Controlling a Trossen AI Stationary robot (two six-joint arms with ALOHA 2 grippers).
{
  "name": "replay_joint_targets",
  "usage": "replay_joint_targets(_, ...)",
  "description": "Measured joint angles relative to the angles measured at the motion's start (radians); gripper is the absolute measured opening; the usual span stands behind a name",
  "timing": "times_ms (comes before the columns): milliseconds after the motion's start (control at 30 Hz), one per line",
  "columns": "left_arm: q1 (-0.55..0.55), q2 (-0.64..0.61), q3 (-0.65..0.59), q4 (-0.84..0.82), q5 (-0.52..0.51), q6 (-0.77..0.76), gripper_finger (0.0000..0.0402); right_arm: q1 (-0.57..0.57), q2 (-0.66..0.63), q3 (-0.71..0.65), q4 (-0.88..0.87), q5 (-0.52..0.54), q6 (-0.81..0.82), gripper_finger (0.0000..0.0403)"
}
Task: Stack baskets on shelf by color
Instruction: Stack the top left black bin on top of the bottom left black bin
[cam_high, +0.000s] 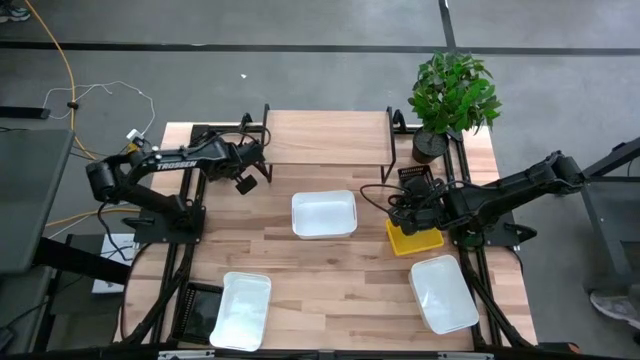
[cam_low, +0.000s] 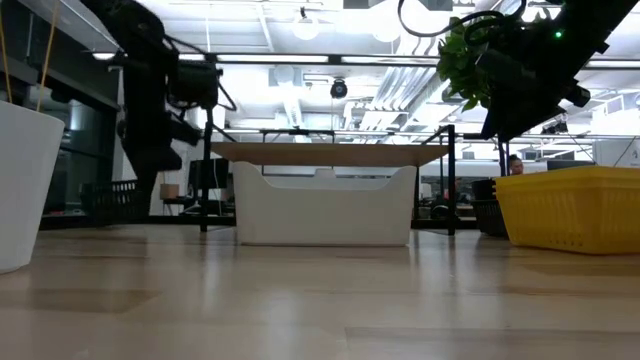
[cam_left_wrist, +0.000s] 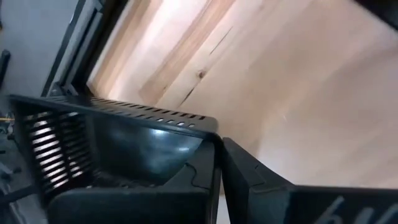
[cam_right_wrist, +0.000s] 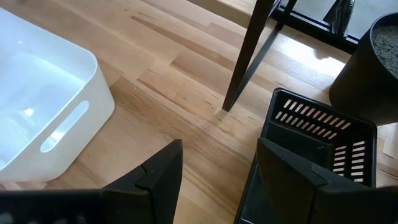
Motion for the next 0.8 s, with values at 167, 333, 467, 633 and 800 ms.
replay_joint_targets(167,-0.062,-0.064,0.091,-0.137,-0.002,-0.059,0.0,0.0,0.0,0.0,0.0,0.0,0.0,0.0193)
replay_joint_targets(333,-0.142,-0.12,0.191,-0.23,-0.003,-0.12,0.0,0.0,0.0,0.0,0.0,0.0,0.0,0.0193)
replay_joint_targets(467,-0.217,-0.146,0.268,-0.289,-0.004,-0.159,0.0,0.0,0.0,0.0,0.0,0.001,0.0,0.0193)
replay_joint_targets(633,-0.319,-0.158,0.395,-0.393,-0.029,-0.213,0.0,0.0,0.0,0.0,0.0,0.001,-0.001,0.0193)
replay_joint_targets(800,-0.462,-0.159,0.53,-0.496,-0.007,-0.272,0.0,0.0,0.0,0.0,0.0,0.002,0.0,0.0193)
